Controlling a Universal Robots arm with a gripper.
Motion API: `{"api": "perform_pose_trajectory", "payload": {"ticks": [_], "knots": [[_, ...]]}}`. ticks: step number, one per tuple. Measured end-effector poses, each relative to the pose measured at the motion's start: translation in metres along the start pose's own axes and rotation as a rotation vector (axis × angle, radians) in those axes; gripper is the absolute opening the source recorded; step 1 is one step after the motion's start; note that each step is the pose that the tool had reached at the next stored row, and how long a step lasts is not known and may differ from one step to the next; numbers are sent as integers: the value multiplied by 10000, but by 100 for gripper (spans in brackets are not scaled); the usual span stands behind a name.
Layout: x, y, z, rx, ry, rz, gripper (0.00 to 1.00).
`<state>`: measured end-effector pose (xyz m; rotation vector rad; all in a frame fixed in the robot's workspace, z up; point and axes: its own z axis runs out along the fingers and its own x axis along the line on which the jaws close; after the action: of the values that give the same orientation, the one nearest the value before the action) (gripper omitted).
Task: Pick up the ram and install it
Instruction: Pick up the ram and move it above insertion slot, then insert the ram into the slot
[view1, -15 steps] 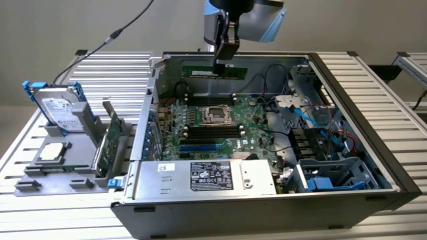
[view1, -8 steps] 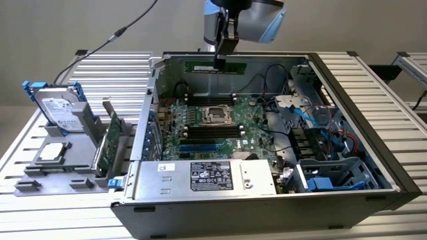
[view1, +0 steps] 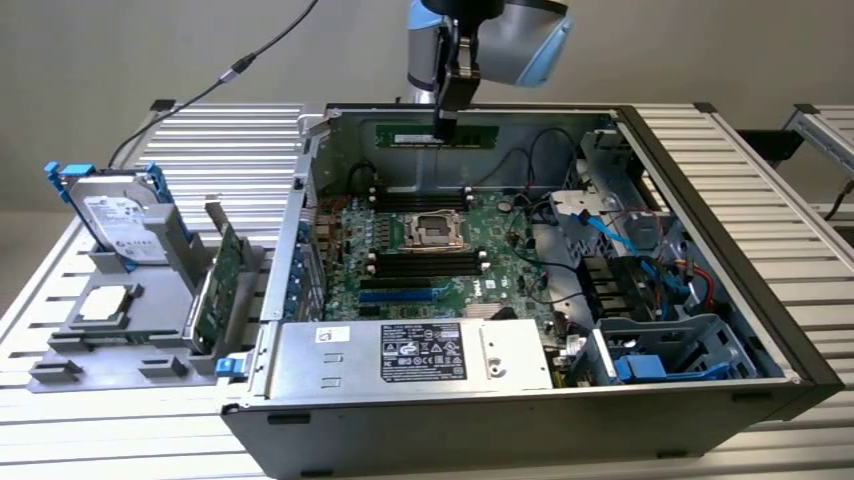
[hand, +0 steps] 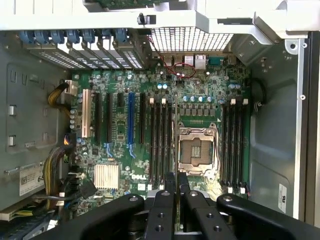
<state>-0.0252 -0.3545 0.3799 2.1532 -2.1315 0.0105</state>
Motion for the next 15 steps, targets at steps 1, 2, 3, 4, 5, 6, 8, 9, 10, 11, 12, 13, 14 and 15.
{"api": "perform_pose_trajectory", "payload": {"ticks": [1,2,3,4,5,6,8,9,10,11,12,13,14,15], "knots": [[0,0,0,0,0,0,13],[0,0,0,0,0,0,13],[0,0,0,0,0,0,13],[0,0,0,0,0,0,13],[0,0,0,0,0,0,13],[0,0,0,0,0,0,13],[0,0,0,0,0,0,13],[0,0,0,0,-1,0,13],[0,0,0,0,0,0,13],[0,0,1,0,0,0,13],[7,0,4,-1,-11,-1,13],[12,0,21,9,-26,2,13],[12,4,39,29,-27,19,13],[11,9,56,46,-25,36,13]]}}
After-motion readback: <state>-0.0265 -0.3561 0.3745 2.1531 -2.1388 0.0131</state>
